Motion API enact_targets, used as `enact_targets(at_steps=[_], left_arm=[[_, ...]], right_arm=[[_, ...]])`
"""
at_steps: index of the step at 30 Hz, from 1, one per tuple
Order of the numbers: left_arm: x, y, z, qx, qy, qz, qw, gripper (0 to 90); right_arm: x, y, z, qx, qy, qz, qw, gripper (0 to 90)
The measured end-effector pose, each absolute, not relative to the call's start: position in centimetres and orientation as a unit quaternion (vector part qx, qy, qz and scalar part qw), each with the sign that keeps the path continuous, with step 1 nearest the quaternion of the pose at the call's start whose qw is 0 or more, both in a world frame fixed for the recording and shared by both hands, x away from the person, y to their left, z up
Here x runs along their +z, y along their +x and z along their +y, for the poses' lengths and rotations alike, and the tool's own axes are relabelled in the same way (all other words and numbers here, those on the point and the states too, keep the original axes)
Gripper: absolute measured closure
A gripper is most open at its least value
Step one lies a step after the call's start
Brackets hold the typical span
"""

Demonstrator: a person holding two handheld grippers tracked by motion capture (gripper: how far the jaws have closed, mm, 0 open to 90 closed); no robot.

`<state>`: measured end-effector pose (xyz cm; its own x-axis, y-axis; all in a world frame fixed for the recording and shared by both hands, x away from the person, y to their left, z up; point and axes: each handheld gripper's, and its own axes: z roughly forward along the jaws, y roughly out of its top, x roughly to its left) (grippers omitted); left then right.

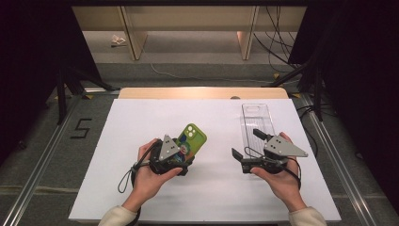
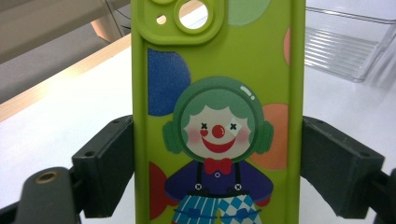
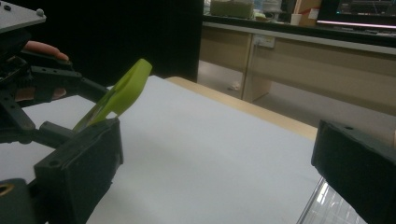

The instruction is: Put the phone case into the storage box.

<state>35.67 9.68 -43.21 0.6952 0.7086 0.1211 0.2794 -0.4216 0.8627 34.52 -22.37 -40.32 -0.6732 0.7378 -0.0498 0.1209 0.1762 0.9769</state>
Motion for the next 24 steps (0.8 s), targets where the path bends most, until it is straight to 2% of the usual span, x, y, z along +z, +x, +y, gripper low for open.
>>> enact_targets(at_steps=[24], left_arm=[[-43.7,35.1,7.3,0.236,0.814,0.286,0.447,16.1]], right_arm=[[-39.6,35.7,-20.5,0.574,0.292,0.717,0.267,3.1]])
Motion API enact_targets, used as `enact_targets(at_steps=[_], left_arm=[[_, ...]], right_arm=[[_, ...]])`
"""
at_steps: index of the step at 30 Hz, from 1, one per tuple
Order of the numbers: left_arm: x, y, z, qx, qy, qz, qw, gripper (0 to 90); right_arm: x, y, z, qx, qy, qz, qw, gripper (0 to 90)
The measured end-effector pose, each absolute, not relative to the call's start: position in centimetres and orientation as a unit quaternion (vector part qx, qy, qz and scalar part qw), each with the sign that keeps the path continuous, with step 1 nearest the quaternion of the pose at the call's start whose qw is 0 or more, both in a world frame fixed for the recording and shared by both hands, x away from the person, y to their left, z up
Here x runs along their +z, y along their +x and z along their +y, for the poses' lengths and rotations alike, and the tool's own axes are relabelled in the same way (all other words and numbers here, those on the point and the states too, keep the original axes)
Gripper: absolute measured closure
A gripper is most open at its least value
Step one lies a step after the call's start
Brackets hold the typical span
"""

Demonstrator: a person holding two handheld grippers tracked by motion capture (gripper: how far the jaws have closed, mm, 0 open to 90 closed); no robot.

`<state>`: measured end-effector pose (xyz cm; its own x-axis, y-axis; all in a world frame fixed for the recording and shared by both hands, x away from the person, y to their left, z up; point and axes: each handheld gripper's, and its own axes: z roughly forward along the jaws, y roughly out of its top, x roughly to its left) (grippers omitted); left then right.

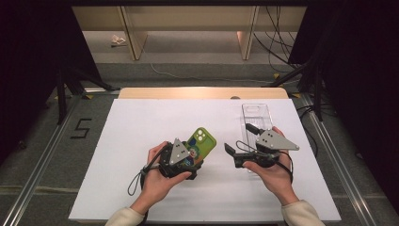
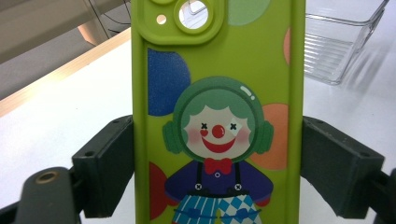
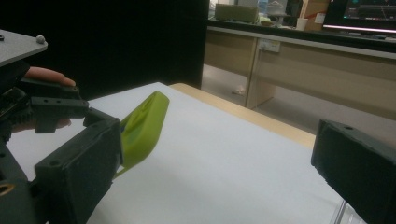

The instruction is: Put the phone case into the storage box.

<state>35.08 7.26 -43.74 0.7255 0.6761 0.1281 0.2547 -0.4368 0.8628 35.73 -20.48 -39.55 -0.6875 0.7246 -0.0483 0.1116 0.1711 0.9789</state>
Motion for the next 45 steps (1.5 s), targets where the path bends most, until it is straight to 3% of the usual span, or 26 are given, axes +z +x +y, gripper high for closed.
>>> enact_targets(at_steps=[28,45], left_arm=[[-44.2,34.3,4.5,0.225,0.823,0.259,0.453,16.1],[-44.5,33.9,4.0,0.223,0.823,0.254,0.456,16.1]], right_arm=[[-39.8,36.7,-17.6,0.569,0.288,0.73,0.246,5.3],[-41.1,37.5,-16.4,0.553,0.313,0.746,0.2,16.1]])
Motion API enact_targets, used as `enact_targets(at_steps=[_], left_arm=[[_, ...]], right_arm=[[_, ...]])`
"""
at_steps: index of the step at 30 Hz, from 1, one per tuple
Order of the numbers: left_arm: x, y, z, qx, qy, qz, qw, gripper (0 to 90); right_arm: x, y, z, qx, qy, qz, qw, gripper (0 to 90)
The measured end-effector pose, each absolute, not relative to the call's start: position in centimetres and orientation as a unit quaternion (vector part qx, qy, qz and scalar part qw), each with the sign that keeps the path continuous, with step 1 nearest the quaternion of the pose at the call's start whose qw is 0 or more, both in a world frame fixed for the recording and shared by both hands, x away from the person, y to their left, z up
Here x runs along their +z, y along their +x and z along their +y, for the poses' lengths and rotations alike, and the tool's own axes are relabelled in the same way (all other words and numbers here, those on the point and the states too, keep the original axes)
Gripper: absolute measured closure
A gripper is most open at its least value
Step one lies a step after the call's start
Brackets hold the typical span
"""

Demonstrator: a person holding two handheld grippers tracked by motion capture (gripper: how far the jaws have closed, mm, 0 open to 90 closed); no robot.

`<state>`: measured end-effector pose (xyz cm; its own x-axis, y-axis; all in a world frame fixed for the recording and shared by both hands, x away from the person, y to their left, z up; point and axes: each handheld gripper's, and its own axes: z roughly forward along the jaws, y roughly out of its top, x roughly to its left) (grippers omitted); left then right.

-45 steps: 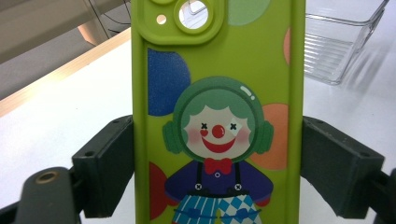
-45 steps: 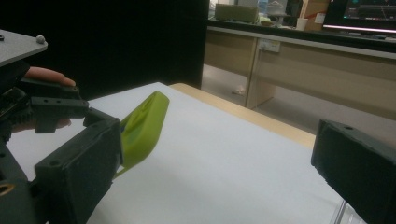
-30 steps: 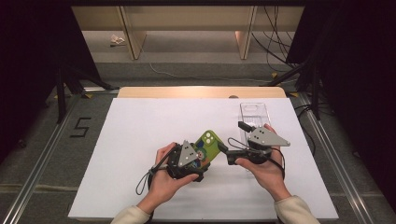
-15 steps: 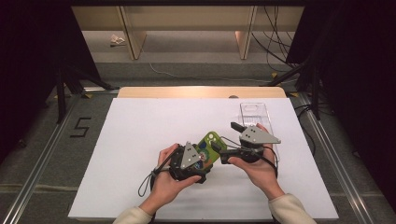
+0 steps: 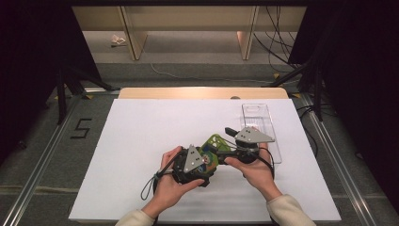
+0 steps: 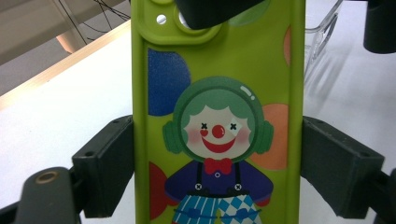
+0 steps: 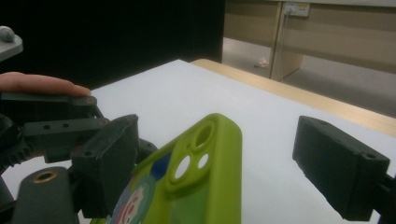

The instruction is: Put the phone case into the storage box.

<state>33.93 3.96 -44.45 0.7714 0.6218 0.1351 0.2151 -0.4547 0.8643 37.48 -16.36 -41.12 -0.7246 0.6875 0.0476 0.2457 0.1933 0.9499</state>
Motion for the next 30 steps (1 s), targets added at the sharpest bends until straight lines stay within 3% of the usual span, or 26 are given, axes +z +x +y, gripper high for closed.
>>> enact_targets(at_steps=[10,18,30], left_arm=[[-44.72,33.87,3.79,0.22,0.824,0.254,0.457,16.1],[-44.76,33.86,3.75,0.218,0.824,0.254,0.457,16.1],[-44.87,33.81,3.64,0.217,0.824,0.254,0.458,16.1]], right_arm=[[-41.5,37.84,-16.0,0.545,0.318,0.752,0.19,27.1],[-41.65,37.85,-15.97,0.542,0.333,0.751,0.179,44.6],[-41.73,37.89,-16.0,0.545,0.345,0.746,0.165,54.1]])
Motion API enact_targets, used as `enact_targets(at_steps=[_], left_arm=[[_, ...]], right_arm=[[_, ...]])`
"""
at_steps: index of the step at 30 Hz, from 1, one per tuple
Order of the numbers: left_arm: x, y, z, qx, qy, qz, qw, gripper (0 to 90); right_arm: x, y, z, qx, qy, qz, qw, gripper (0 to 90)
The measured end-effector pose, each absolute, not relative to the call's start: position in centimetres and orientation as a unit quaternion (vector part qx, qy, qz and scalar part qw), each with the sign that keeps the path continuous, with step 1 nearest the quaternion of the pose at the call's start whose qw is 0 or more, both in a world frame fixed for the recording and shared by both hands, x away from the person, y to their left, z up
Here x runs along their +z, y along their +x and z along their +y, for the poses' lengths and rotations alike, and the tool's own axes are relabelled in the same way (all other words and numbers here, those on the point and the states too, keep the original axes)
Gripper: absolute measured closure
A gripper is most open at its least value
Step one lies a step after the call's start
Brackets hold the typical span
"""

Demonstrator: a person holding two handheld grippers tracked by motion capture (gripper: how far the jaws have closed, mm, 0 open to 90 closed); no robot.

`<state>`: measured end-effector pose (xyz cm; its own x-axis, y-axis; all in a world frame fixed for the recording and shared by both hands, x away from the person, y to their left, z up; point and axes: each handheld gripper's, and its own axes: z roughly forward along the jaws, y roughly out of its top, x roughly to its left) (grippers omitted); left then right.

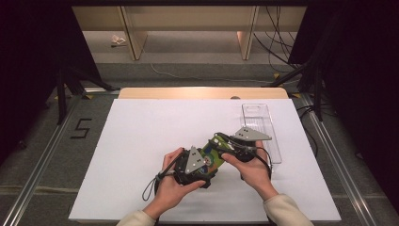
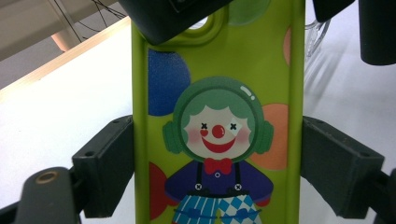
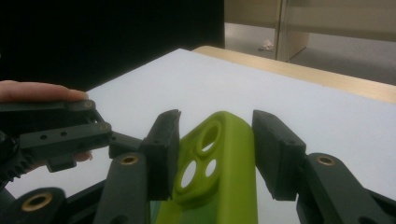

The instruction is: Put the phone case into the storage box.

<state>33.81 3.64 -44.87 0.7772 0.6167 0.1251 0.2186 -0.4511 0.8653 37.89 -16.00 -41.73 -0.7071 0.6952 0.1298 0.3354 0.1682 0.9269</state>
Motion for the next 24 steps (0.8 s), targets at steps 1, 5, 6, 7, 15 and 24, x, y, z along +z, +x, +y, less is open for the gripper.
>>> enact_targets(at_steps=[1,5,6,7,15,24], left_arm=[[-44.88,33.8,3.63,0.217,0.824,0.253,0.459,16.1],[-44.83,33.77,3.6,0.217,0.823,0.252,0.46,16.1],[-44.82,33.78,3.62,0.217,0.824,0.252,0.46,16.1],[-44.82,33.78,3.62,0.217,0.823,0.252,0.46,16.1],[-44.87,33.8,3.61,0.217,0.822,0.255,0.46,16.1],[-45.11,33.93,3.59,0.212,0.825,0.257,0.457,16.1]], right_arm=[[-41.73,37.9,-15.99,0.545,0.346,0.746,0.165,54.3],[-41.78,37.99,-15.98,0.546,0.349,0.745,0.161,55.9],[-41.78,37.99,-15.98,0.546,0.351,0.744,0.159,56.5],[-41.78,38.0,-15.98,0.547,0.352,0.743,0.157,57.0],[-41.79,38.11,-15.93,0.552,0.359,0.738,0.147,61.3],[-41.8,38.26,-16.12,0.576,0.375,0.718,0.108,69.5]])
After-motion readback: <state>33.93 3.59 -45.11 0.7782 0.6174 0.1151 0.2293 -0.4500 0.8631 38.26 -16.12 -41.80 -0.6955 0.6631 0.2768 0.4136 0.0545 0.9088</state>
